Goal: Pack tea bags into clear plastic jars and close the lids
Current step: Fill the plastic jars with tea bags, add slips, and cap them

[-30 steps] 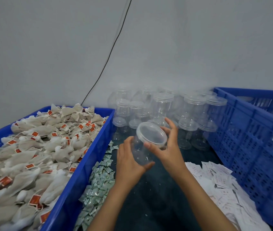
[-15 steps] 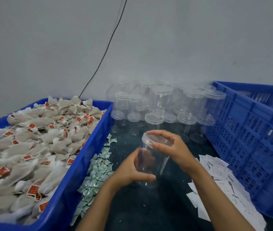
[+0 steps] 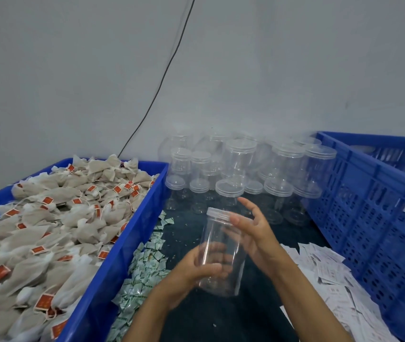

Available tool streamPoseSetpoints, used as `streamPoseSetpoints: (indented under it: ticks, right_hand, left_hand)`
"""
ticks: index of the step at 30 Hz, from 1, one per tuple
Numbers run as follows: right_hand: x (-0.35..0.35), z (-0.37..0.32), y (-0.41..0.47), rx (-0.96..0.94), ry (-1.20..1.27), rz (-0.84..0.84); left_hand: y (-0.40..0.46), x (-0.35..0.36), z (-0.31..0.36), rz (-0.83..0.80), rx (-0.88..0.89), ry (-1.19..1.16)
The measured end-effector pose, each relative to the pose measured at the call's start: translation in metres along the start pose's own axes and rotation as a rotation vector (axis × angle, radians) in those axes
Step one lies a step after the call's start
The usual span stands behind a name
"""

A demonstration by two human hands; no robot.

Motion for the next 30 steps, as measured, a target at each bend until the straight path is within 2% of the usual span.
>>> streamPoseSetpoints:
  ticks: [3,8,15,22,25,27,30]
  right_hand:
    - [0.008,0.003,-0.004,0.072,0.271,-0.223]
    - [0.003,0.004,0.001,0.067,0.545,-0.207]
    - [0.007,0.004,0.000,-0.013,0.006,-0.170]
    - [0.004,0.009,0.003,-0.050,-0.036,-0.123]
    - [-0.007,0.016,0.007,-0.027,-0.008,0.053]
    - [-0.025,0.024,0.008,-0.007,0.030,0.281]
    - [-0.059,0.035,0.005,0.057,-0.092,0.627]
  left_hand:
    - [-0.006,0.009,-0.001,-0.206,-0.033,-0.116]
    - [-0.003,0.013,0.000,-0.156,-0.026,-0.100]
    - [0.001,-0.001,0.004,0.127,0.069,0.077]
    - [-0.003,-0.011,-0.001,0.165,0.057,0.166]
    - [-0.001,-0.013,-0.010,0.178,0.040,0.211]
    - [0.001,-0.015,-0.015,0.208,0.052,0.242]
    - [0.005,-0.022,-0.019,0.313,0.089,0.260]
Point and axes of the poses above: each hand's wrist, its own y-axis towards the middle knuckle, its own x-axis out of the palm, z = x × y, the point moved 6 cm from there along y, towards the middle knuckle, and after that the axes turned 4 degrees about -y, right-handed, at the moved point
